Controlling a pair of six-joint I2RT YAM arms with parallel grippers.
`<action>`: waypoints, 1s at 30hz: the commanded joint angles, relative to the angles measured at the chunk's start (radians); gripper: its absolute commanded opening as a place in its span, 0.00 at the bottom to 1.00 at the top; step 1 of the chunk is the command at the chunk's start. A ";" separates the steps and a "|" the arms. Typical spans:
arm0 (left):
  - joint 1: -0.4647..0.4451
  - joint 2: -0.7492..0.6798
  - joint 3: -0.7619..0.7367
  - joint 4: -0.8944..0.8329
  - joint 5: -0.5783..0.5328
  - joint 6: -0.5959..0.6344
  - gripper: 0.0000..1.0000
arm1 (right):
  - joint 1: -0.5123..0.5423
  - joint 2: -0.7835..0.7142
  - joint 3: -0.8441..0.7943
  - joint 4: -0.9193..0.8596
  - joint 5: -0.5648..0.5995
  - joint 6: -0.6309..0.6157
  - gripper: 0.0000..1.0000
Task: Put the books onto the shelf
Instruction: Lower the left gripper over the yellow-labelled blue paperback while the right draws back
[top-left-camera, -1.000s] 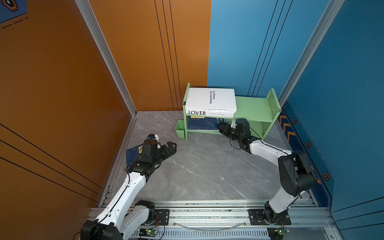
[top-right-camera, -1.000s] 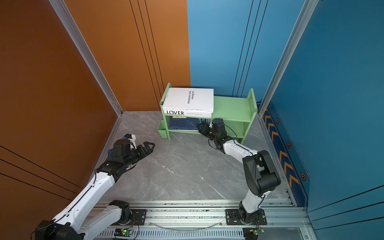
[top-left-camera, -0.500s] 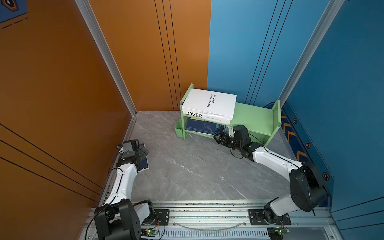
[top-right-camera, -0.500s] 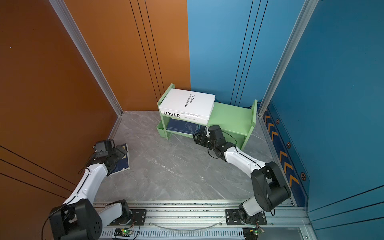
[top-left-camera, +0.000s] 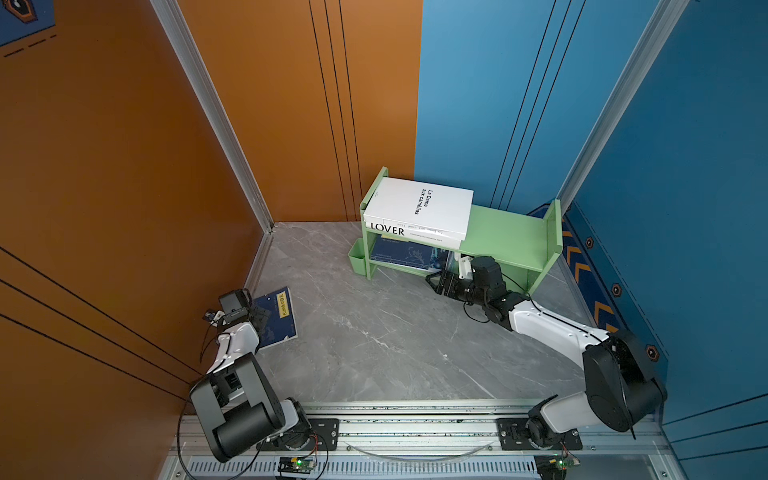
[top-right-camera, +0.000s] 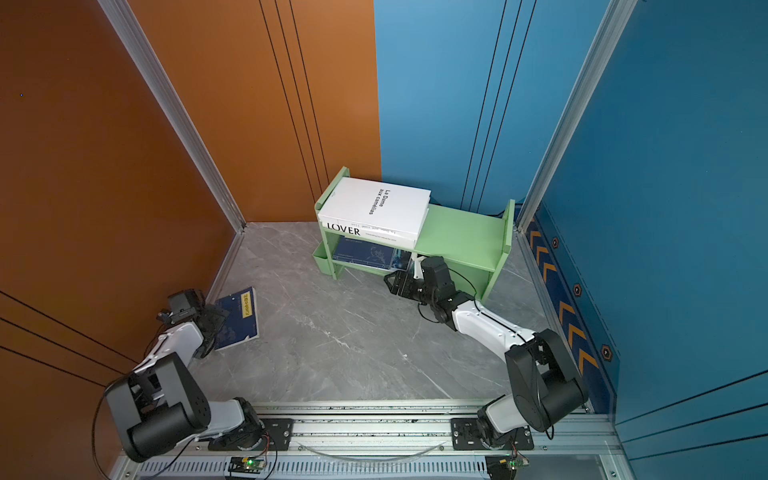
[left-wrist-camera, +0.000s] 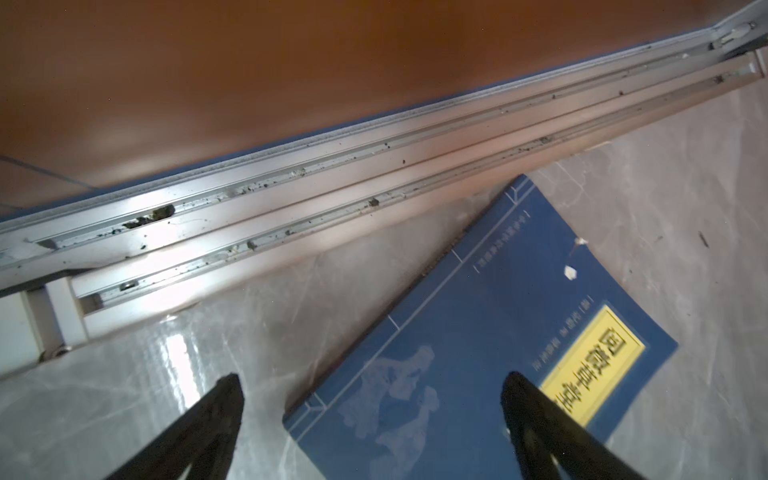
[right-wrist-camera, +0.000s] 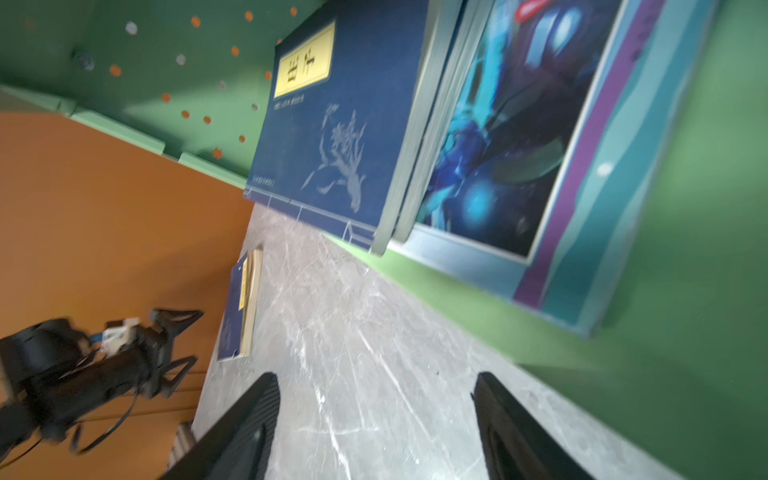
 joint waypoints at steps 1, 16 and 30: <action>0.013 0.086 0.017 0.074 0.082 0.007 0.98 | 0.009 -0.066 -0.040 0.020 -0.054 -0.042 0.78; -0.175 0.233 0.098 0.047 0.178 0.077 0.98 | 0.220 -0.106 -0.067 -0.094 0.222 -0.108 0.87; -0.273 0.264 0.117 -0.003 0.258 0.057 0.97 | 0.291 0.017 -0.033 -0.029 0.168 -0.086 0.91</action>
